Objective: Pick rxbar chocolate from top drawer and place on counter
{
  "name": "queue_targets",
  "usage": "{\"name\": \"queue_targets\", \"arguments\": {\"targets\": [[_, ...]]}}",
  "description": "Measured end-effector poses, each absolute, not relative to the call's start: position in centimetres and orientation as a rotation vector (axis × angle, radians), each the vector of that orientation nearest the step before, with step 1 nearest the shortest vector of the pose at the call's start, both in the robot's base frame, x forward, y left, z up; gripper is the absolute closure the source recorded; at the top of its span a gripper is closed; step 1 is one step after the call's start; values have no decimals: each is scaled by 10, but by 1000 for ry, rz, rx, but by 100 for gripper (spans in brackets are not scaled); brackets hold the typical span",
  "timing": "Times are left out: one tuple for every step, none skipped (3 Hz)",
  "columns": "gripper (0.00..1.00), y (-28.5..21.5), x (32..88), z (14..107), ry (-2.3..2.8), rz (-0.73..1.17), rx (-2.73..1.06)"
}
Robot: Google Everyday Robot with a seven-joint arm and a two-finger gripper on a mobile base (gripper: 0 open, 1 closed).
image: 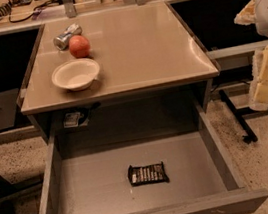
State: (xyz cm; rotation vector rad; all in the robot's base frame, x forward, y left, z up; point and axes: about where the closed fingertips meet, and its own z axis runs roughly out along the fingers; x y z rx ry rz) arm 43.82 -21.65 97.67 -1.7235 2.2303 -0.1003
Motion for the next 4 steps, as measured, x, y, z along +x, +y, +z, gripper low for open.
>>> {"name": "queue_targets", "arguments": {"targets": [[0, -216, 438, 977, 2230, -100, -1723], [0, -212, 433, 951, 2244, -63, -1686], [0, -205, 424, 884, 2235, 44, -1602], [0, -205, 424, 884, 2235, 44, -1602]]}}
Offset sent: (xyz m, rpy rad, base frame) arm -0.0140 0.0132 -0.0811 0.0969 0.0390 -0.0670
